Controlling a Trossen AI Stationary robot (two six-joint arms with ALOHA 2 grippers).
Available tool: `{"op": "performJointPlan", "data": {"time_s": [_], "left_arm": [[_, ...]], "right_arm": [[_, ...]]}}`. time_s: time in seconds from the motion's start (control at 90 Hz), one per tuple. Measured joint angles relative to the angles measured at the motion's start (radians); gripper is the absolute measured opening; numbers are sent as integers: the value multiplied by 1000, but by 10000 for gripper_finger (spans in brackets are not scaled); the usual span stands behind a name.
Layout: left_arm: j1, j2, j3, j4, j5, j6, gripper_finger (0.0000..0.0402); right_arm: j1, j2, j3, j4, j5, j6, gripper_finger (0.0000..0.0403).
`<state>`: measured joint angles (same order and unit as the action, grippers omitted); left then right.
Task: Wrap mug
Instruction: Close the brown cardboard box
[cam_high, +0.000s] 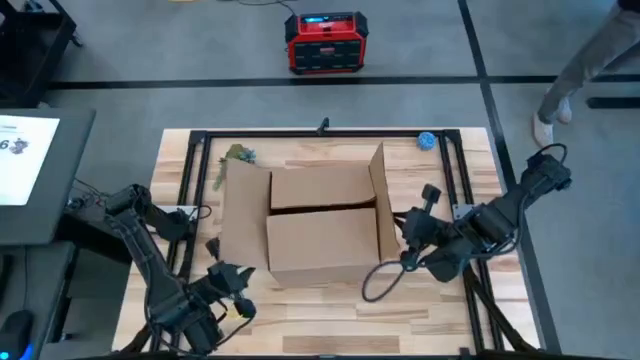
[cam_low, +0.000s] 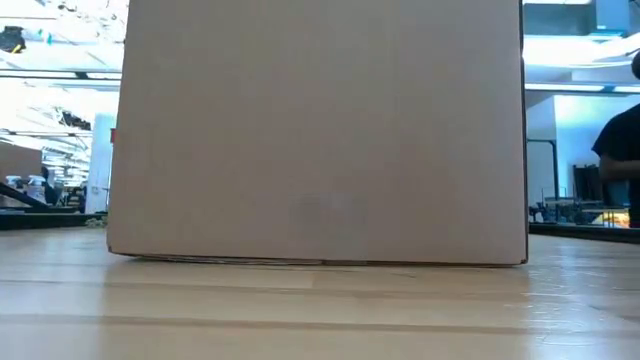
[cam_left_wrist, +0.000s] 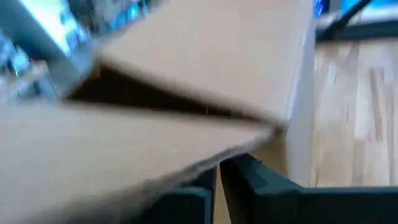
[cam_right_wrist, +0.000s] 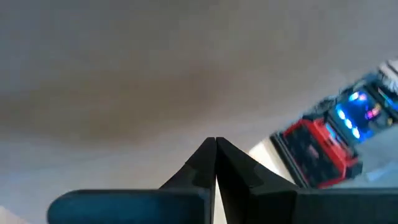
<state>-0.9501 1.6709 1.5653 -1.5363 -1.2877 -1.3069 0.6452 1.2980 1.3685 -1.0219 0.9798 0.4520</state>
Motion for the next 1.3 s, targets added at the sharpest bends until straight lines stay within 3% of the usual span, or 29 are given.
{"op": "performJointPlan", "data": {"time_s": [0.178,0.4,0.633,0.922,1.3], "left_arm": [[15,-1,46,127,-107,253,0],[60,0,50,288,-91,493,0],[101,0,51,291,-58,502,0],[190,-6,33,346,194,512,0],[193,-5,16,366,207,543,0]], "right_arm": [[-4,0,0,109,-7,-87,0],[-48,55,2,153,-42,-144,0],[-99,152,3,159,-159,-192,0],[-115,188,5,174,-172,-194,0],[-106,185,1,239,-185,-166,0]]}}
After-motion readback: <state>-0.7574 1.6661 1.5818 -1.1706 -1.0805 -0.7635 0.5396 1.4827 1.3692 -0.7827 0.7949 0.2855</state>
